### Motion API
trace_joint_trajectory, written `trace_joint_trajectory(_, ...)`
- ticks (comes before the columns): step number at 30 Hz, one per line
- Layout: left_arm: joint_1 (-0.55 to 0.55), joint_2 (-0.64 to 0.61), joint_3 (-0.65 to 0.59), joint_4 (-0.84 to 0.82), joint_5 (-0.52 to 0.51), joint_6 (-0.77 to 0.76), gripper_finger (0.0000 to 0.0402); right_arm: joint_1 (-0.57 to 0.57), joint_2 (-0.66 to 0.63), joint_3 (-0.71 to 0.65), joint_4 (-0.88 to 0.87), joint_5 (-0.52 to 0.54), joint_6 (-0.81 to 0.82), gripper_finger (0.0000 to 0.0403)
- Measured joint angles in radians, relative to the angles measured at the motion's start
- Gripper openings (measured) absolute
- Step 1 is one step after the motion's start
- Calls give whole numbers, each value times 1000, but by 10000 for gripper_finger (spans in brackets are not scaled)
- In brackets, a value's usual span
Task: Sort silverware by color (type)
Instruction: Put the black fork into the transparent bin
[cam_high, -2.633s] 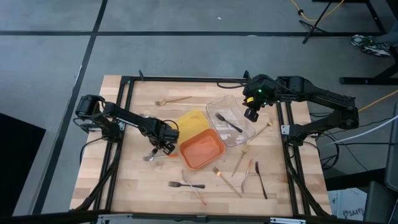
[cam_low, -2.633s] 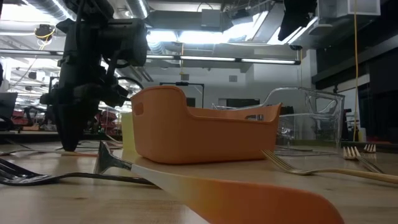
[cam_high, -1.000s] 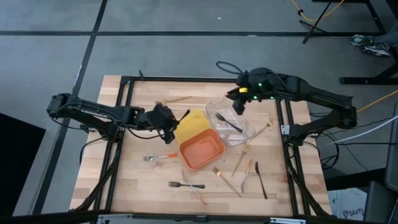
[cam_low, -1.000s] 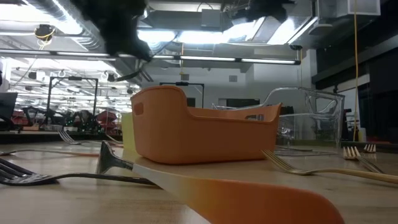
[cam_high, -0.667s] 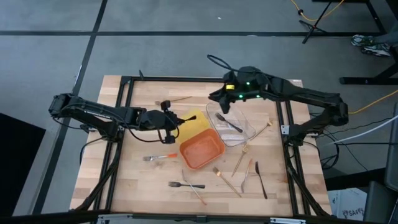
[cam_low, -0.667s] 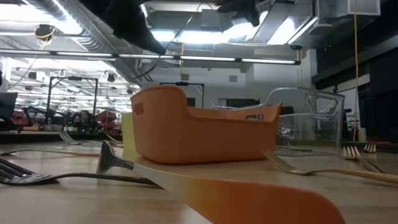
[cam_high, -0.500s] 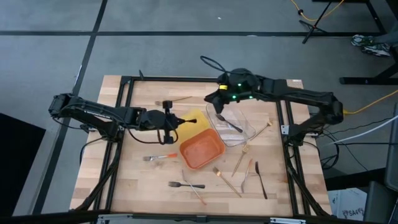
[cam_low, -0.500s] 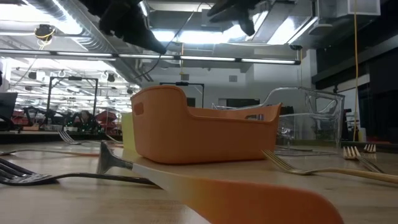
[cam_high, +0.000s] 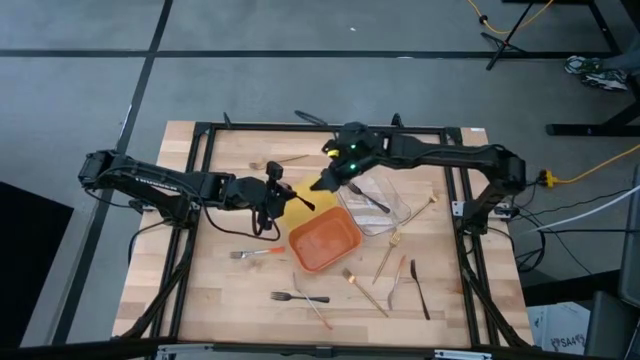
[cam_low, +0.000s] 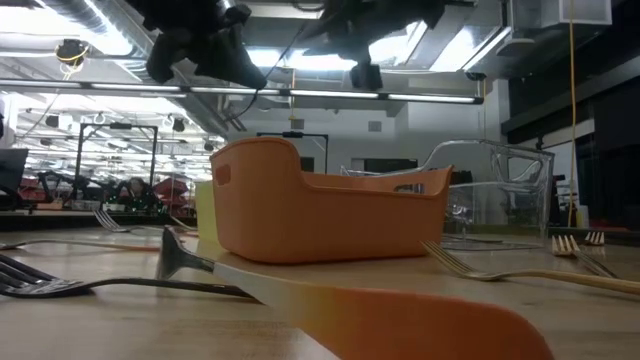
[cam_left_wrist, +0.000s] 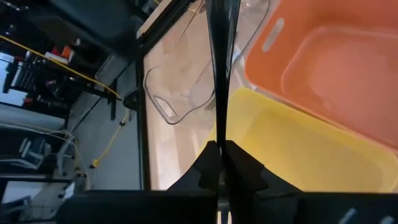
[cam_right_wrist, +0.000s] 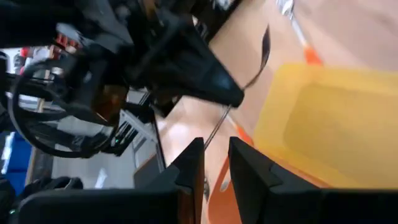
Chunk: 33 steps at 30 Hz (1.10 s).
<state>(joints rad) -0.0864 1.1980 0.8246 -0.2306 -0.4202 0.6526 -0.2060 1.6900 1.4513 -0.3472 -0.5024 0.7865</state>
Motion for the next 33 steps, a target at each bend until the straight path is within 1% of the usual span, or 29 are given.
trace_joint_trajectory(6, 0, 0, 0, -5, -41, 50, 3, 39, 60, 0, 6, -32, 48, 67)
trace_joint_trajectory(9, 0, 0, 0, -15, -41, 66, 3, 57, 75, 0, 8, -30, 49, 67)
trace_joint_trajectory(15, 0, 0, 0, -24, -34, 67, 3, 64, 78, 0, 8, -5, 53, 67)
trace_joint_trajectory(17, -6, 0, 0, -24, -34, 67, 3, 62, 78, 0, 8, -5, 78, 67)
trace_joint_trajectory(23, -55, 0, 0, -24, -29, 67, 3, 51, 78, 0, 11, 3, 107, 67)
trace_joint_trajectory(27, -84, 0, 0, -24, -3, 67, 3, 48, 78, 0, 11, -3, 134, 67)
trace_joint_trajectory(33, -92, 0, 0, -24, -4, 67, 3, 68, 78, 0, 11, -4, 160, 67)
